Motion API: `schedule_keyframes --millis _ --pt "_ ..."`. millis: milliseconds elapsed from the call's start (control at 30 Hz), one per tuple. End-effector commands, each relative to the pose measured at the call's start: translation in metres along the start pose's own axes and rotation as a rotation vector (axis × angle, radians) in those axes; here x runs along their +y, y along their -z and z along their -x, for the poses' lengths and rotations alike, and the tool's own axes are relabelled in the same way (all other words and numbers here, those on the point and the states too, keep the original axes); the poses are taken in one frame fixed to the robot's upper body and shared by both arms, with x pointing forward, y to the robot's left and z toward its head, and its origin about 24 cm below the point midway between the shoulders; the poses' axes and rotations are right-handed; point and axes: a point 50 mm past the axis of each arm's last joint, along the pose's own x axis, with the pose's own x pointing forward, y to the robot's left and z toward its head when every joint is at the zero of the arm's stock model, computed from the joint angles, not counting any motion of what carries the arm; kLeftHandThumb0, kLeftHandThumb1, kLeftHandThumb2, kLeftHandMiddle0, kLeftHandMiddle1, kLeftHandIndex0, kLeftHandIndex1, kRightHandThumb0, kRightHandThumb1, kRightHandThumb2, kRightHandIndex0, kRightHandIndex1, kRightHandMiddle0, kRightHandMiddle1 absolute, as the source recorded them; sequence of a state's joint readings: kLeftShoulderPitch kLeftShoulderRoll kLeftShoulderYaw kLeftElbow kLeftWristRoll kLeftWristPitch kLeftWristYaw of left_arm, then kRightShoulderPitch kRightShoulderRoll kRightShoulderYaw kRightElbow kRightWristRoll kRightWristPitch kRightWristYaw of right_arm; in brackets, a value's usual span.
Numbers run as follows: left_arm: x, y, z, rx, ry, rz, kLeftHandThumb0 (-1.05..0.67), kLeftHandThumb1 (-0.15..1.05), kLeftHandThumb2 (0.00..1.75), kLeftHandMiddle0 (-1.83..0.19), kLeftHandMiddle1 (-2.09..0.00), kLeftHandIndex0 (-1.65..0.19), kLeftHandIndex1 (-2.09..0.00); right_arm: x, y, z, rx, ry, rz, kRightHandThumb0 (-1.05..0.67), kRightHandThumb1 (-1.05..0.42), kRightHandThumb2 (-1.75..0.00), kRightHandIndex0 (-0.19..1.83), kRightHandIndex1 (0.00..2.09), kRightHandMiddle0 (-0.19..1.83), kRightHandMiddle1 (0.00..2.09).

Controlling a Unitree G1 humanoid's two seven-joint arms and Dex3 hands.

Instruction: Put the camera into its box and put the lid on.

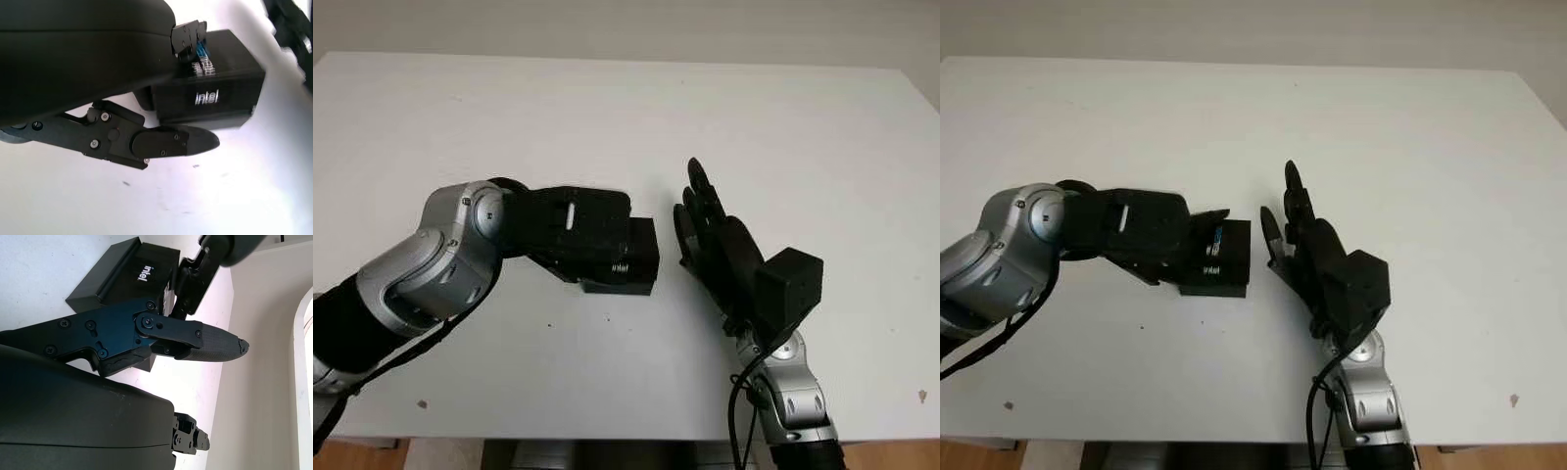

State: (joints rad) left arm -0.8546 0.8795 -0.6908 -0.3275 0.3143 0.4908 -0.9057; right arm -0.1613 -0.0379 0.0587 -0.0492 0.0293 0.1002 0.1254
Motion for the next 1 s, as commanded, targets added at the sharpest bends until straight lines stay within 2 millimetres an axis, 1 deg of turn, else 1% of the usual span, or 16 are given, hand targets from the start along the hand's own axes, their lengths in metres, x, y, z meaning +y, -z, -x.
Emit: schedule_keyframes --millis 0,67,233,300,400,600,800,967 --pt "-0.009 -0.014 0.001 -0.095 -0.004 -0.311 -0.63 1.05 0.44 0.19 0.00 0.19 0.00 -0.001 -0.001 0.000 -0.013 0.003 -0.004 -0.74 -1.05 -0.58 -0.14 0.06 -0.11 0.06" --pt "-0.011 -0.013 0.006 -0.092 0.010 -0.449 -0.65 1.05 0.47 0.19 0.00 0.19 0.00 -0.001 -0.001 0.000 -0.013 0.001 -0.002 -0.74 -1.05 -0.58 -0.14 0.06 -0.11 0.06" --pt "-0.017 -0.014 0.019 -0.080 0.003 -0.783 -0.69 1.05 0.41 0.17 -0.02 0.18 -0.01 -0.003 -0.001 0.000 -0.010 -0.004 0.005 -0.75 -1.05 -0.58 -0.14 0.06 -0.11 0.06" --pt "-0.019 -0.016 0.023 -0.068 0.029 -0.864 -0.70 1.05 0.42 0.16 -0.03 0.16 -0.02 -0.003 -0.001 0.000 -0.009 -0.006 -0.001 -0.75 -1.05 -0.58 -0.14 0.06 -0.11 0.05" --pt "-0.023 -0.019 0.030 -0.070 0.072 -0.895 -0.72 1.05 0.36 0.15 -0.04 0.13 -0.03 -0.004 -0.002 0.000 -0.008 -0.007 -0.003 -0.75 -1.05 -0.58 -0.15 0.05 -0.11 0.06" --pt "-0.028 -0.026 0.040 -0.098 0.068 -0.892 -0.72 1.05 0.44 0.18 -0.03 0.15 -0.02 -0.005 -0.002 0.000 -0.010 -0.003 -0.002 -0.75 -1.05 -0.56 -0.14 0.06 -0.10 0.06" --pt "-0.030 -0.027 0.042 -0.081 0.052 -0.895 -0.67 1.05 0.51 0.19 0.00 0.19 -0.01 -0.005 -0.002 -0.001 -0.010 -0.002 -0.007 -0.75 -1.05 -0.56 -0.15 0.05 -0.11 0.05" --pt "-0.035 -0.022 0.039 -0.120 0.042 -0.821 -0.64 1.05 0.54 0.19 0.00 0.18 -0.01 -0.006 -0.002 0.000 -0.007 0.000 -0.017 -0.75 -1.05 -0.56 -0.15 0.05 -0.11 0.06"
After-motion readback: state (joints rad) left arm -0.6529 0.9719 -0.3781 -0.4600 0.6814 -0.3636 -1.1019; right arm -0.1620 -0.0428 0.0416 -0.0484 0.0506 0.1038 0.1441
